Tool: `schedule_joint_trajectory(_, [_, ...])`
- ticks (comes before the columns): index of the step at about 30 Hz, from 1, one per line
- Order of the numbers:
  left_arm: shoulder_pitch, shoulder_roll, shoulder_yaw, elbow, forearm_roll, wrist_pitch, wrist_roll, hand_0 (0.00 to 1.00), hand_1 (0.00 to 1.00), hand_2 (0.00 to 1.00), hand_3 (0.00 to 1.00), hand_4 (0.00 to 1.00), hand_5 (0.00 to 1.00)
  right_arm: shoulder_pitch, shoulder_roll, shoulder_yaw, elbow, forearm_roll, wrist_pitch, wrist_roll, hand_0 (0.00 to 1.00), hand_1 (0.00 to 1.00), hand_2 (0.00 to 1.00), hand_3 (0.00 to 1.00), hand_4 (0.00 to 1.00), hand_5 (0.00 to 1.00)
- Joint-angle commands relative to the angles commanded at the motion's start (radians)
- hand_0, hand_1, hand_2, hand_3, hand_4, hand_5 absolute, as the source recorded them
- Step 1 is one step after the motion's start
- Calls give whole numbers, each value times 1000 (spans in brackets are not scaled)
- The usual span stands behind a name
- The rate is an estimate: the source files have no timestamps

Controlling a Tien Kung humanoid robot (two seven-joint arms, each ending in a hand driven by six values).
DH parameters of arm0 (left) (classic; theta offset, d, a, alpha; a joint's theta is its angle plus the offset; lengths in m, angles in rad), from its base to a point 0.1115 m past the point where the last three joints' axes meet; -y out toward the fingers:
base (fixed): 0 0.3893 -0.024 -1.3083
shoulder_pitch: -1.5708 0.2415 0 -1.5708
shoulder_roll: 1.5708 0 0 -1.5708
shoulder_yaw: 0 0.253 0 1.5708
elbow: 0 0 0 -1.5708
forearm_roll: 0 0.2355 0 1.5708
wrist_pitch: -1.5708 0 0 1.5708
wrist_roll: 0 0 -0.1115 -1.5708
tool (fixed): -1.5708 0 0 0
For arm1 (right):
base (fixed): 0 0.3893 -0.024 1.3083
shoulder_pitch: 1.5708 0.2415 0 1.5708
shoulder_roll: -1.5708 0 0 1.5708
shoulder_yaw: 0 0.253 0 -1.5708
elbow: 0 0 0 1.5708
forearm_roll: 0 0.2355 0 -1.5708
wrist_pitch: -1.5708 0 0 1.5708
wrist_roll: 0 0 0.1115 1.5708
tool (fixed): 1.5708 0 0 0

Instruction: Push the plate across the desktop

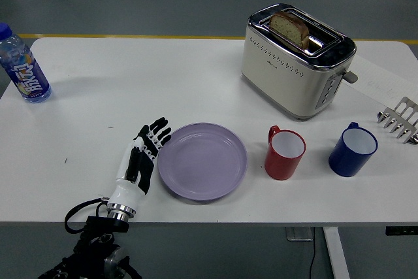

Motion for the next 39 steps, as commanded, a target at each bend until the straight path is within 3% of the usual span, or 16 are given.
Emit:
schedule_joint_trajectory(13, [5, 0, 64, -30, -8, -2, 2, 833, 859, 894, 806, 503, 998, -11, -1, -12, -1, 9, 0, 0, 638, 639, 779, 782, 518, 536])
schedule_joint_trajectory(20, [12, 0, 50, -47, -3, 1, 0, 831, 858, 895, 805, 503, 998, -14, -1, -15, -1, 11, -1, 0, 638, 639, 779, 782, 518, 536])
schedule_joint_trajectory(29, [17, 3, -74, -77, 41, 17, 12, 829, 856, 894, 805, 504, 998, -14, -6, 17, 10, -6, -15, 2, 638, 637, 778, 781, 518, 536])
schedule_joint_trajectory(30, [16, 5, -98, -77, 50, 16, 22, 806, 826, 846, 788, 504, 998, -14, -7, 21, 13, -9, -18, 2, 637, 636, 778, 780, 519, 536])
schedule_joint_trajectory(34, [10, 32, -185, -65, 101, -18, 101, 806, 826, 846, 788, 504, 998, -16, -9, 37, 20, -17, -28, 1, 637, 636, 778, 780, 519, 536])
schedule_joint_trajectory(35, [9, 33, -188, -65, 103, -19, 105, 806, 826, 846, 788, 504, 998, -16, -9, 37, 20, -17, -28, 1, 637, 636, 778, 780, 519, 536])
schedule_joint_trajectory(36, [9, 62, -230, -62, 116, -32, 118, 800, 815, 832, 769, 503, 998, -14, -10, 38, 21, -18, -30, 0, 636, 635, 777, 780, 519, 534])
schedule_joint_trajectory(39, [9, 83, -272, -65, 124, -39, 124, 800, 815, 832, 769, 503, 998, -13, -9, 38, 21, -17, -30, -1, 636, 635, 777, 780, 519, 534])
